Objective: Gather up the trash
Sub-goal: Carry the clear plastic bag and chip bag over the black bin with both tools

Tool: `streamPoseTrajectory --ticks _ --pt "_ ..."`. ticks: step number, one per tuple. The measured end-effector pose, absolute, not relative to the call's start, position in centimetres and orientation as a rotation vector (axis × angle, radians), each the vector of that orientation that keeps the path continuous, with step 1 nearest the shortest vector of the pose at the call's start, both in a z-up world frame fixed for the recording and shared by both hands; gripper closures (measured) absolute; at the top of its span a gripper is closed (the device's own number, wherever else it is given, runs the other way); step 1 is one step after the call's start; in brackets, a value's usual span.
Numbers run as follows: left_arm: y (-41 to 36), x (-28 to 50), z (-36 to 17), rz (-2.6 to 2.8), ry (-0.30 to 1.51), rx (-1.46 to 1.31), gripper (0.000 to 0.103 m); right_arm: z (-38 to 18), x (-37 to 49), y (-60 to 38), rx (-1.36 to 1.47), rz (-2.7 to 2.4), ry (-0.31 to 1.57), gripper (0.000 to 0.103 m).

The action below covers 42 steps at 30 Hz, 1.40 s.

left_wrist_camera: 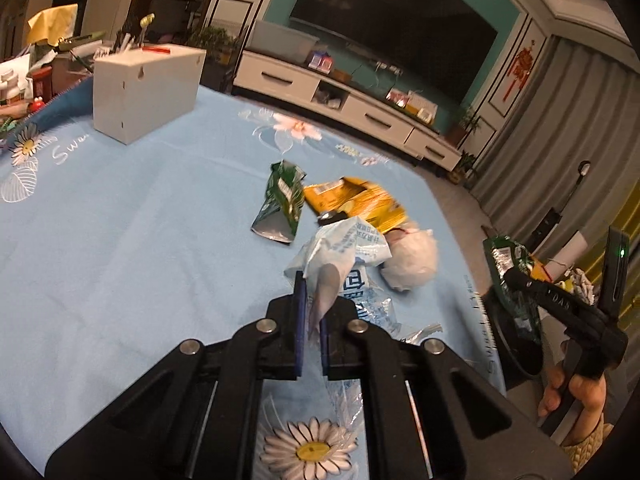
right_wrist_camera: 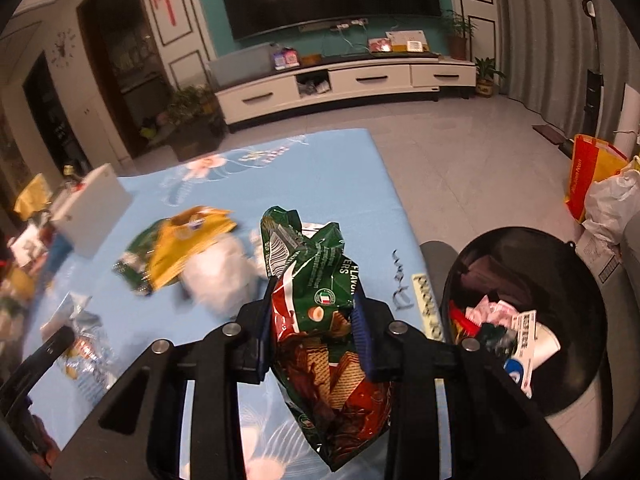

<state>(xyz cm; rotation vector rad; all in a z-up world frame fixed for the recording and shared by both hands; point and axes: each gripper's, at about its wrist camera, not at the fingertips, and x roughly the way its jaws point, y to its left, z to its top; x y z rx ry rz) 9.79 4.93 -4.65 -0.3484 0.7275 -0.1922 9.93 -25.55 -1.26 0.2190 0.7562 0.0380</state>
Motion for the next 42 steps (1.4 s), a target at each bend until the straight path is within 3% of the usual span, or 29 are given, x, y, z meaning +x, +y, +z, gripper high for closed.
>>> streamPoseTrajectory --ticks 13,42 --pt "4.8 3.9 -2.3 -0.210 0.683 -0.329 0.096 0.2 2.8 -22.5 0.189 0.134 0.770 0.069" --pt "4.9 -1.9 -2.4 -0.280 0.608 -0.334 0.096 0.8 -1.7 -20.3 0.100 0.082 0.745 0.069"
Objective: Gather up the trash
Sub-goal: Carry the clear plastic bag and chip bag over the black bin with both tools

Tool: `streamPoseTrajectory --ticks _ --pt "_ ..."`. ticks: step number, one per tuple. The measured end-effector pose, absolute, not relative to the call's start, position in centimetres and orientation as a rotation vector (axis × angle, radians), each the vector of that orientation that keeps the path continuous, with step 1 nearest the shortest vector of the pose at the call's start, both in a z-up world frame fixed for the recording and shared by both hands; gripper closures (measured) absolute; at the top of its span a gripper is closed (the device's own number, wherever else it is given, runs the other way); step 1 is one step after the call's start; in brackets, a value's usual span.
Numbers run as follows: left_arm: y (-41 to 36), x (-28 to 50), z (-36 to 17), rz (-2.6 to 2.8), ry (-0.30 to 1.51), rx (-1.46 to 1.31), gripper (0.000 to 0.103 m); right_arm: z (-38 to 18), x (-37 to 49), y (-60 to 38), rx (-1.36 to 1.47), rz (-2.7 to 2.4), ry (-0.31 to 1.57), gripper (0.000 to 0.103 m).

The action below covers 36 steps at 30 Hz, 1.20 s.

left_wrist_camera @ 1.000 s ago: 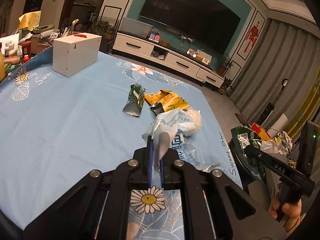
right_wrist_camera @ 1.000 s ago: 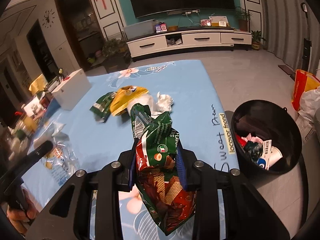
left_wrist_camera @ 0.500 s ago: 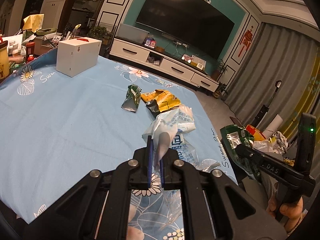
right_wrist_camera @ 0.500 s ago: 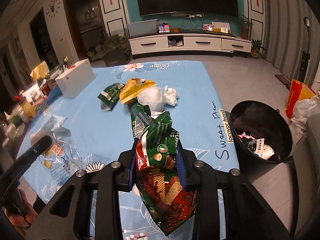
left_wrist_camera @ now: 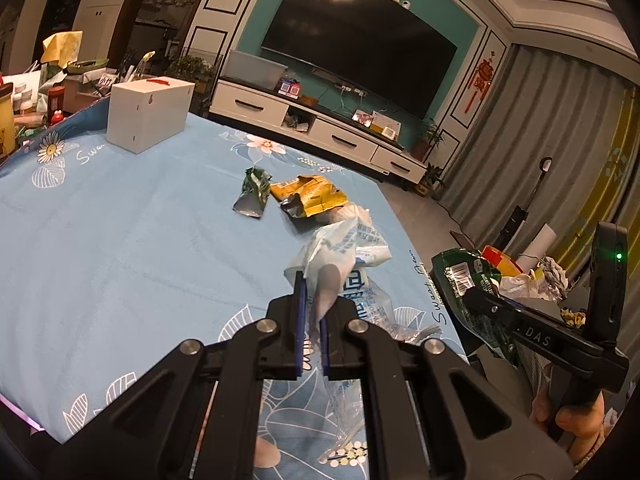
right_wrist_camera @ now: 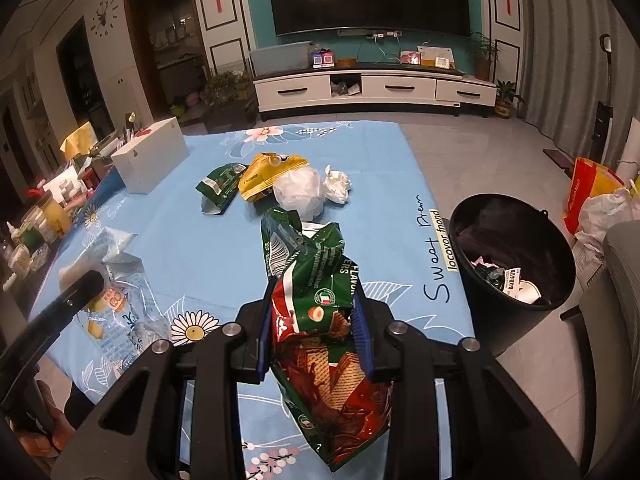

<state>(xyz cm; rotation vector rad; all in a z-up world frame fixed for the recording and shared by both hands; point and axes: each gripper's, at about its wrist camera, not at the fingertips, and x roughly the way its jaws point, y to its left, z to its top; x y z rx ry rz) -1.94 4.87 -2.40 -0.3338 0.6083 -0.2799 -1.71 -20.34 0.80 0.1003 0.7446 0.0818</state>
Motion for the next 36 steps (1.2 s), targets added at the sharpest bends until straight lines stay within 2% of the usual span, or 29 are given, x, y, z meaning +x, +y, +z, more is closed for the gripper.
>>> streamPoseTrajectory --ticks 17,36 --pt "1.4 -2.5 -1.2 -0.321 0.570 -0.256 0.096 0.5 -3.5 -24.2 0.184 0.060 0.697 0.069" --pt "-4.3 1.6 -0.7 -0.449 0.608 -0.263 0.096 -0.6 -3.5 -31.8 0.352 0.020 0.617 0.069"
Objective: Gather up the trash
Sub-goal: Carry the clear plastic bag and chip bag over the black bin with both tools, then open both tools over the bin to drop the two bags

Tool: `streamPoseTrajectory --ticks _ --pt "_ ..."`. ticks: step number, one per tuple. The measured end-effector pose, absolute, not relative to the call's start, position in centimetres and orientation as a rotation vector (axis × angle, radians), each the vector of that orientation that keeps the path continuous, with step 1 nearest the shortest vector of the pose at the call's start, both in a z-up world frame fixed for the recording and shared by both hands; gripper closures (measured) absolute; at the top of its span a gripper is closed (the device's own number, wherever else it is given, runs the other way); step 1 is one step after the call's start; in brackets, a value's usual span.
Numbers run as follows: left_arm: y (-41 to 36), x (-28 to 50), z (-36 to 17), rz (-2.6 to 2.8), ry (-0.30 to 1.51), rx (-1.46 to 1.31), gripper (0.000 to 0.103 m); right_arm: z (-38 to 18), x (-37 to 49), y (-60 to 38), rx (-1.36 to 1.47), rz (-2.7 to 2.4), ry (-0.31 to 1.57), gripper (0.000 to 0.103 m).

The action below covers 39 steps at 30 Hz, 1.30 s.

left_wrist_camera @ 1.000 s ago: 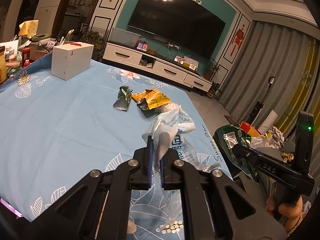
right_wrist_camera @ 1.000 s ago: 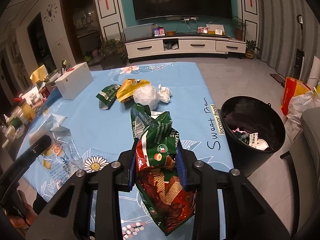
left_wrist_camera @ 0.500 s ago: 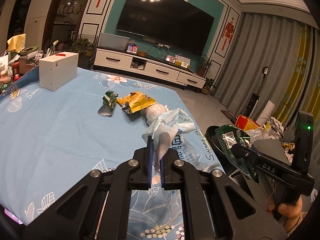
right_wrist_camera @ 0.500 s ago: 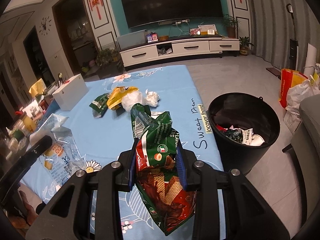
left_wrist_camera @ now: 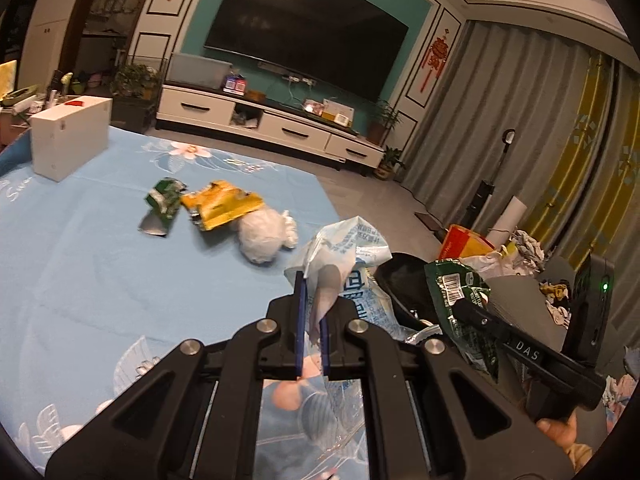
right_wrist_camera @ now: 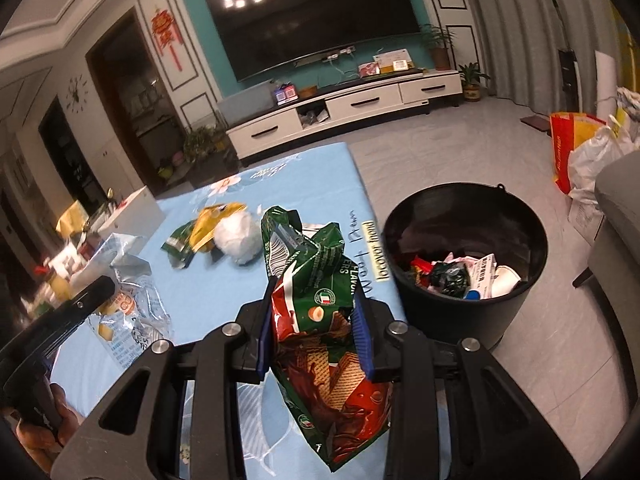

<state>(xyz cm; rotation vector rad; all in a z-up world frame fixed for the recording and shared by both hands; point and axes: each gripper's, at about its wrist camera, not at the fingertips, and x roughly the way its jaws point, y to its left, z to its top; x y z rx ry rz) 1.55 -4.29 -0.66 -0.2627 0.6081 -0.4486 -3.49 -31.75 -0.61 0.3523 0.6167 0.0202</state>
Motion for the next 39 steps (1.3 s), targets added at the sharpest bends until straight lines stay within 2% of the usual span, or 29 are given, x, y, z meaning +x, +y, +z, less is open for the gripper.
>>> streamPoseTrajectory --ticks 15,24,35,39 --pt "-15.5 6.2 0.4 -0.601 0.694 -0.184 0.096 -1.3 -5.1 -42.6 0.548 -0.092 0.529 0.069" --pt "-22.9 9.4 0.4 -0.664 0.729 -0.123 0.096 -2.7 -3.6 -45.5 0.607 -0.125 0.539 0.069" --pt "-30.1 13.3 -2.8 -0.674 0.811 -0.057 0.095 -4.6 0.4 -48.6 0.634 -0.163 0.585 0.068" --pt "-31.7 14.4 -3.9 -0.662 0.832 -0.024 0.092 -5.8 1.8 -49.4 0.650 -0.175 0.616 0.068"
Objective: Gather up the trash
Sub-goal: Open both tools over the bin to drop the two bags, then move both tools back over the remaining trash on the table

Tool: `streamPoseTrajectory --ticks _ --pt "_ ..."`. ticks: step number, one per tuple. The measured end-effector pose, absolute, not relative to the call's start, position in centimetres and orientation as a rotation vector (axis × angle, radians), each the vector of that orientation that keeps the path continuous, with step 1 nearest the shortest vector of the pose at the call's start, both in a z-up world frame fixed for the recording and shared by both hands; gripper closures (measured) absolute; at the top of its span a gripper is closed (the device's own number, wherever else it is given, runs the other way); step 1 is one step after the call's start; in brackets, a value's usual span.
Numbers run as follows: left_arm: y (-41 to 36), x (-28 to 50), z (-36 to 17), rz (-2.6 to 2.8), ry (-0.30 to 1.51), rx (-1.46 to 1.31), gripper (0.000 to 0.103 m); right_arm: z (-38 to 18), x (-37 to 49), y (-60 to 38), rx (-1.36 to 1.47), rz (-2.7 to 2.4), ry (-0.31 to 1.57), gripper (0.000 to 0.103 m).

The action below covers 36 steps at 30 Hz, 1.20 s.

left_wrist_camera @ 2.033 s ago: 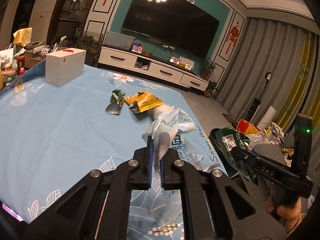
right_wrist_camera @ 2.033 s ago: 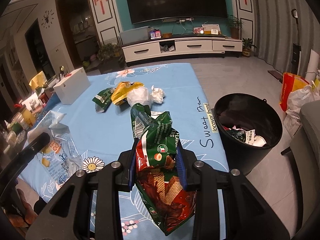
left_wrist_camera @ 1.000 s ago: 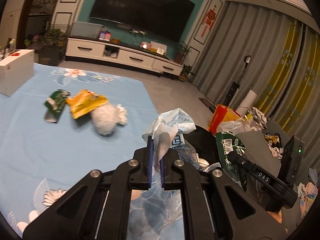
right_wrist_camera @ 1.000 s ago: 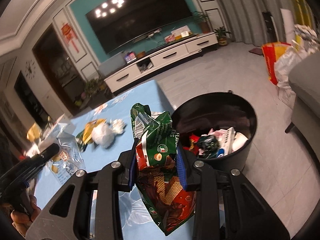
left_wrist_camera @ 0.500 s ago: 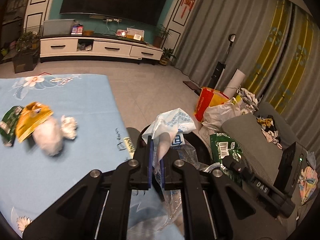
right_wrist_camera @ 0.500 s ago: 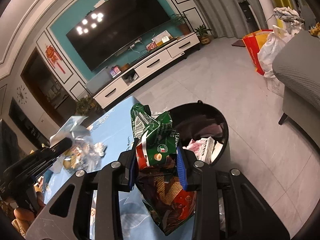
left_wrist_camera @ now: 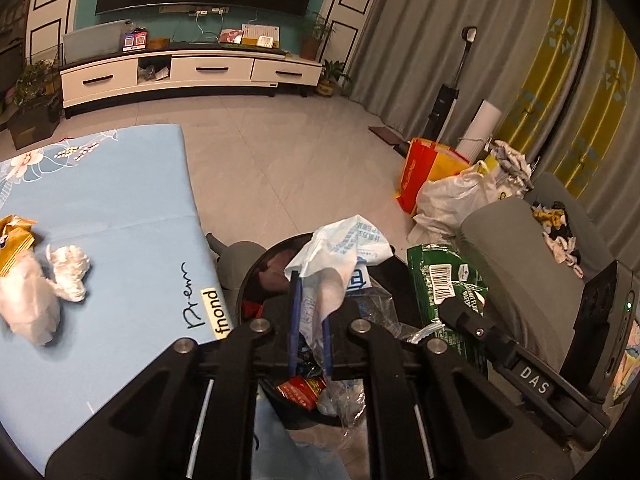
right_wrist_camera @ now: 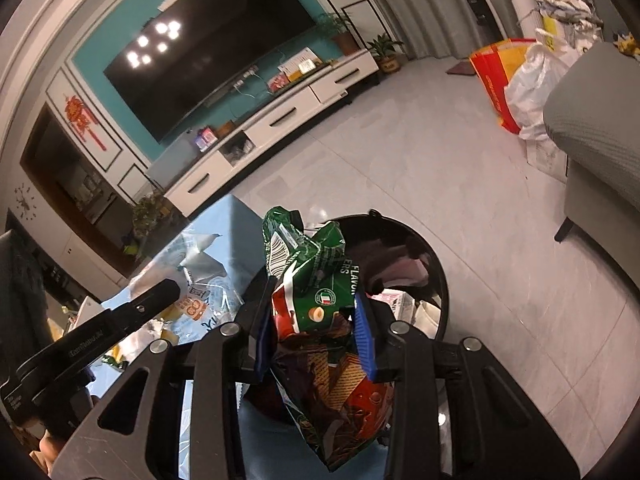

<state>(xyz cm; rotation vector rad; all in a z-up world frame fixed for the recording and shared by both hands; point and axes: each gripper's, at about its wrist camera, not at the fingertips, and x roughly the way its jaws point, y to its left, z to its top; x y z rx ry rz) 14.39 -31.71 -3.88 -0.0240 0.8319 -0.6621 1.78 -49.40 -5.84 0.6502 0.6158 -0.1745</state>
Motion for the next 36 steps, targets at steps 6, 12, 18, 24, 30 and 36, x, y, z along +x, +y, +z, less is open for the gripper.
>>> streamPoseTrajectory --ticks 6,12,18,24,30,36 --pt "-32.5 14.7 -4.5 -0.656 0.827 -0.006 0.053 -6.6 3.2 -49.7 0.672 -0.193 0.657 0.047" --pt "-31.2 14.5 -4.1 -0.645 0.815 -0.017 0.040 -6.0 2.5 -49.6 0.678 -0.198 0.646 0.043" --pt "-27.9 12.6 -3.9 -0.611 0.805 -0.011 0.030 -5.3 0.4 -48.4 0.670 -0.188 0.650 0.038" --pt "-22.0 9.7 -3.6 -0.520 0.782 -0.015 0.019 -4.4 -1.3 -45.3 0.627 -0.151 0.683 0.038" --pt "-16.2 7.4 -4.1 -0.414 0.807 -0.016 0.010 -3.4 -2.0 -41.0 0.576 -0.085 0.715 0.031" --pt "-11.3 5.7 -3.8 -0.356 0.809 -0.038 0.003 -2.6 -1.0 -35.9 0.509 -0.014 0.778 0.022"
